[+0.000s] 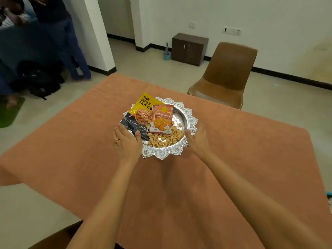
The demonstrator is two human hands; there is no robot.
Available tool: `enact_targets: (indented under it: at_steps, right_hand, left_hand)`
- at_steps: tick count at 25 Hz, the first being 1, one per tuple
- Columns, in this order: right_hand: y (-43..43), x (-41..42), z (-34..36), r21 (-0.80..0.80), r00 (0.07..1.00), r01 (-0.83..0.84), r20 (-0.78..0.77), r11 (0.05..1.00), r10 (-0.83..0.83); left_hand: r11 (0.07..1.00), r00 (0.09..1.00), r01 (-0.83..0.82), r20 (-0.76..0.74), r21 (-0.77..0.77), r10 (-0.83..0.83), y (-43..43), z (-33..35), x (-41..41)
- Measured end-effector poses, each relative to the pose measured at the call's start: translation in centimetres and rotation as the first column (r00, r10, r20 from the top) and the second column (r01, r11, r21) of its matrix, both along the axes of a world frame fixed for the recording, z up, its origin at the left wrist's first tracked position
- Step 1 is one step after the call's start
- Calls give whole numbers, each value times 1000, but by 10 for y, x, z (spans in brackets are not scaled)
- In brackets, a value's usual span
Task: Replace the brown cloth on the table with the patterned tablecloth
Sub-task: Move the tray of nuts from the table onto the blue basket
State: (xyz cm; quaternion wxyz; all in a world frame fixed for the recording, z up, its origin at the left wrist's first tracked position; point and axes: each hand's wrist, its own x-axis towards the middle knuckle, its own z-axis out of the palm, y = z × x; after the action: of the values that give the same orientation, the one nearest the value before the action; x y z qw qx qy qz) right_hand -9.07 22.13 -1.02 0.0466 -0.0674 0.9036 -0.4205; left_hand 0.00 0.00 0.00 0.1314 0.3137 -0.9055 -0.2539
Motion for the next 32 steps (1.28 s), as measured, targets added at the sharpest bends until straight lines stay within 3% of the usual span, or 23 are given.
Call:
enact_targets:
  at_steps: [5,15,24,32]
  right_hand:
    - [-16,2,-1,-126,995,95,-1,988,-95]
    - [44,27,-2,-178,966,221,-94,959,-240]
    - [202,88,13,-158,847,504,-102,849,-521]
    - [378,169,24,-184,666,713,-127,677,-735]
  left_hand:
    - [983,997,-6,-80,184,21,-4,-7,-10]
    - [969,974,158,-194,191,-121,42,4,-6]
    - [868,888,447,-222,216,-402,194,17,-19]
    - [690,714,698,-243,191,-656,380,17,-8]
